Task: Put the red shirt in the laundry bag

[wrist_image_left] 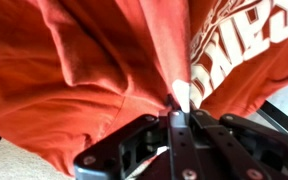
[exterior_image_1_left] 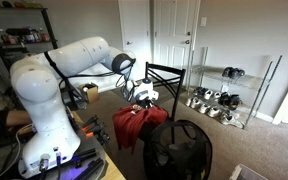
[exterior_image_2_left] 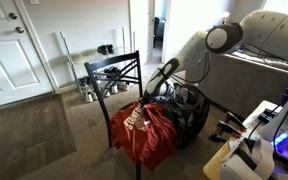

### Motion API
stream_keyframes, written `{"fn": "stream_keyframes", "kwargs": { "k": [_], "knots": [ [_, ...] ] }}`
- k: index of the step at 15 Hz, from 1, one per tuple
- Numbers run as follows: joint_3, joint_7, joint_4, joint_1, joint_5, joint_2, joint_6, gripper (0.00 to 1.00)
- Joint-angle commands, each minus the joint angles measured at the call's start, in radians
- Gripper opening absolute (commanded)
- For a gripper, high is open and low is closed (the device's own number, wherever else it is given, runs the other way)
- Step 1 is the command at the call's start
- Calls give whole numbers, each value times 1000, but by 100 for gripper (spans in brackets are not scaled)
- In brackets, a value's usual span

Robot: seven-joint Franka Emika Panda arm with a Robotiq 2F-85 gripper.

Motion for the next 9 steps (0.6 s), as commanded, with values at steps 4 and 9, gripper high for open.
{"fn": "stream_keyframes", "kwargs": {
  "k": [4, 9],
  "knots": [
    [245, -105, -392, -267, -61, -166, 353, 1],
    [189, 20, -464, -254, -68, -276, 463, 1]
  ]
}}
